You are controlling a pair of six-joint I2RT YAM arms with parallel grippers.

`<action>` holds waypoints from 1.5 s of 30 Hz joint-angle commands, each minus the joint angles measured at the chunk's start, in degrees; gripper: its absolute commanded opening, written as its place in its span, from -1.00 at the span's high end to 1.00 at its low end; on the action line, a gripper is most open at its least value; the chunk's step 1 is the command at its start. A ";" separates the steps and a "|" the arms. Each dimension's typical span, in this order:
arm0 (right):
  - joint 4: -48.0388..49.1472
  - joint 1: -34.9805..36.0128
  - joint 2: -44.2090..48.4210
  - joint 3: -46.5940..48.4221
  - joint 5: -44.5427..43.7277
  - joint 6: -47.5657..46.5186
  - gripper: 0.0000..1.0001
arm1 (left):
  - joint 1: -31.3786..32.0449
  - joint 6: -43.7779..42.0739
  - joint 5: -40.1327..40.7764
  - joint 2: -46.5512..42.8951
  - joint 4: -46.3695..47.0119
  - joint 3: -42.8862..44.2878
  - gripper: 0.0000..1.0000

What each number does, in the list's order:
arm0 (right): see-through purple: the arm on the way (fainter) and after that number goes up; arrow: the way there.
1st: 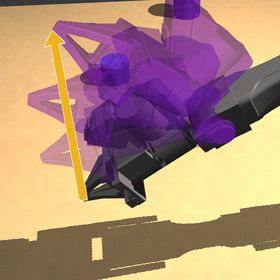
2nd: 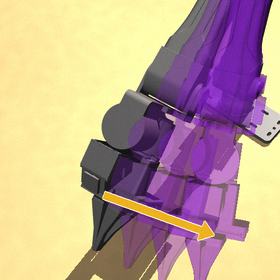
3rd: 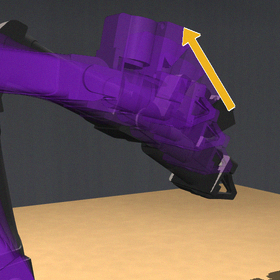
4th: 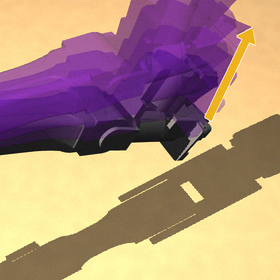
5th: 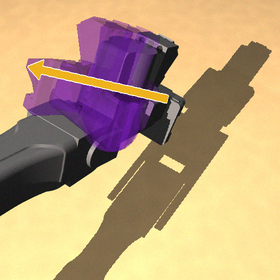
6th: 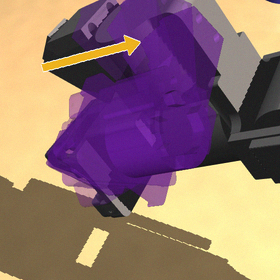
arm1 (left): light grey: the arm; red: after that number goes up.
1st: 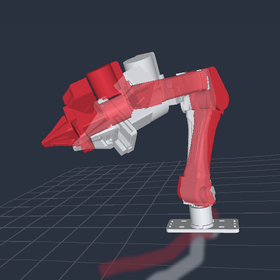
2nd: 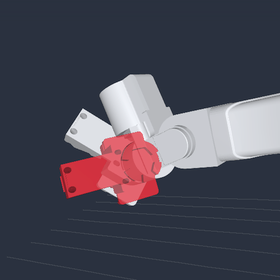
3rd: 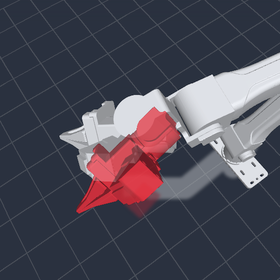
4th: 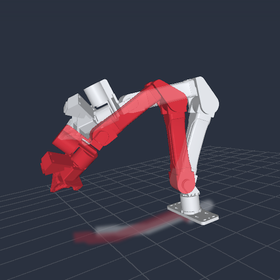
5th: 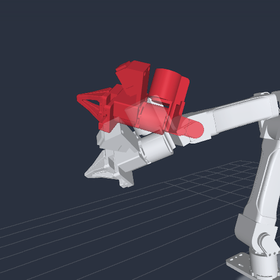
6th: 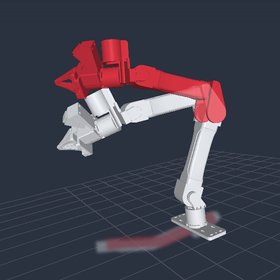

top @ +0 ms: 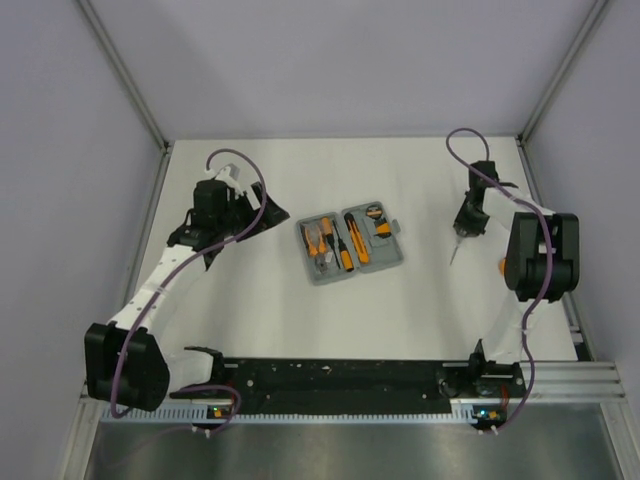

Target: Pack the tool kit

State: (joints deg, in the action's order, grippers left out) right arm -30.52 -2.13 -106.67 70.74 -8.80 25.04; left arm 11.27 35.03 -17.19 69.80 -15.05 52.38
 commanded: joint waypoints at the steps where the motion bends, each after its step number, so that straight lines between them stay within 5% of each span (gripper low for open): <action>1: -1.64 -0.59 -1.52 2.65 1.24 -1.48 0.51 | -0.63 0.92 -2.06 0.42 0.72 1.50 -0.84; 12: -2.44 6.60 0.93 5.98 -1.22 -5.52 0.89 | -0.90 1.27 -4.69 0.69 2.30 1.06 -0.84; 24: 8.89 25.76 6.74 12.67 4.84 -11.94 0.91 | -0.98 1.19 -5.39 2.44 1.87 1.32 -0.82; 33: 15.40 30.34 2.00 12.06 12.57 -13.61 0.92 | -1.16 0.66 -5.13 2.53 1.25 1.23 -0.82; 45: 17.43 34.21 -2.75 11.09 9.69 -17.03 0.95 | -1.34 0.48 -5.22 2.89 0.81 0.88 -0.80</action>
State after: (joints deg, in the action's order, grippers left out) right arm -15.90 31.11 -108.55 81.73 2.26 10.50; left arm 10.22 36.03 -21.67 72.64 -15.05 52.38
